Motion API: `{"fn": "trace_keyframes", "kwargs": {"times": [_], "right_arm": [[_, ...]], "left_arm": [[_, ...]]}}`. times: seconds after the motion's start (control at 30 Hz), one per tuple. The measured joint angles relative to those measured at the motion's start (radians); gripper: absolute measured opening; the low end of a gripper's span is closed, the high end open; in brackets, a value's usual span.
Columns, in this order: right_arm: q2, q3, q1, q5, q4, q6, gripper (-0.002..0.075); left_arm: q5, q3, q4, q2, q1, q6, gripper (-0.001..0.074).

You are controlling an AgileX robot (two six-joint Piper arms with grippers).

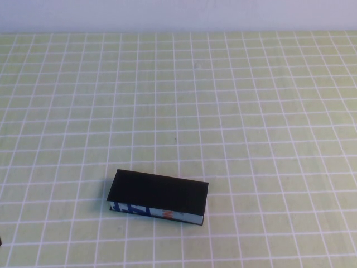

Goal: Return glasses to glasses case

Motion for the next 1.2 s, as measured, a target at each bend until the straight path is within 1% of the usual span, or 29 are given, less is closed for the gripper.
{"fn": "trace_keyframes", "kwargs": {"times": [0.07,0.2,0.37,0.5,1.2], "right_arm": [[-0.102,0.112,0.000,-0.055,-0.002,0.028,-0.0018],[-0.264,0.274,0.000,-0.112,-0.007,0.047,-0.0018],[-0.381,0.391,0.000,-0.151,-0.035,0.051,-0.0018],[-0.405,0.412,0.000,-0.156,-0.074,0.051,-0.0018],[-0.408,0.412,0.000,-0.160,-0.076,0.051,-0.0018]], "left_arm": [[-0.005,0.000,0.000,0.000,0.000,0.000,-0.0003],[-0.005,0.000,0.000,0.000,0.000,0.000,-0.0003],[-0.005,0.000,0.000,0.000,0.000,-0.002,-0.0003],[-0.005,0.000,0.000,0.000,0.000,-0.002,-0.0003],[-0.005,0.001,0.000,0.000,0.000,-0.002,-0.0003]]}}
